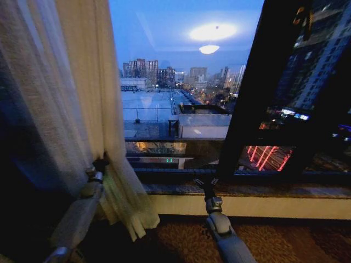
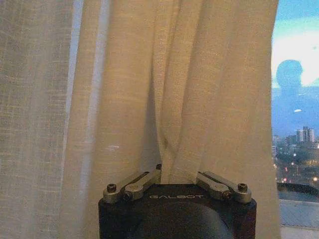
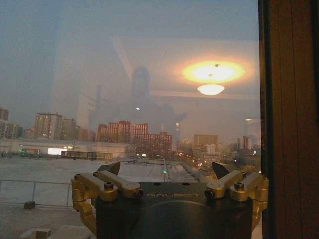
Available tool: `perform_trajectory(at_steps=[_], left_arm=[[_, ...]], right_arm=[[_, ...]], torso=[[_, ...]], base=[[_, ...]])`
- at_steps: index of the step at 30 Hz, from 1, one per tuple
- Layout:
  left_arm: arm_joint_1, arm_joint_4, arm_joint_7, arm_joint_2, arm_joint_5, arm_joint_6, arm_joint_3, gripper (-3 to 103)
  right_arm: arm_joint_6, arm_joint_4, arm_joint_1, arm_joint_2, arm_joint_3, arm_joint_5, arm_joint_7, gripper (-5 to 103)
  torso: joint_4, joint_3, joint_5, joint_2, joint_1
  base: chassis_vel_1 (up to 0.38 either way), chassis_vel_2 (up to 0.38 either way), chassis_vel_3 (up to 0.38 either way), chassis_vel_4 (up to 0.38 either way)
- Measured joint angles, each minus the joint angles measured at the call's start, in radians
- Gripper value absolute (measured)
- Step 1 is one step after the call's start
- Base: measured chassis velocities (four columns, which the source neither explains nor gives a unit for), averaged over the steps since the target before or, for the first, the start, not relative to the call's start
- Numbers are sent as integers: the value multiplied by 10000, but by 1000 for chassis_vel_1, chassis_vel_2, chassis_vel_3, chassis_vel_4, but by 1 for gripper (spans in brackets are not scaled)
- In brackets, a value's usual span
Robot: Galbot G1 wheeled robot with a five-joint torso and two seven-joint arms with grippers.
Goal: Open the curtains by pulling them apart, changing their state from closed to fully open.
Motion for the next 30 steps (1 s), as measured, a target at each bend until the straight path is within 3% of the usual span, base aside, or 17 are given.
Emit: perform_trajectory(at_steps=[15, 30], left_arm=[[388, -566, -6, -252, 147, 4, 38, 2], [568, -622, -25, -344, 259, -25, 0, 2]], right_arm=[[0, 0, 0, 0, 1, 0, 0, 100], [0, 0, 0, 4, -3, 0, -1, 100]], torso=[[-4, 0, 3, -1, 0], [4, -1, 0, 1, -1]], base=[[8, 9, -7, -6], [124, 123, -107, -105]])
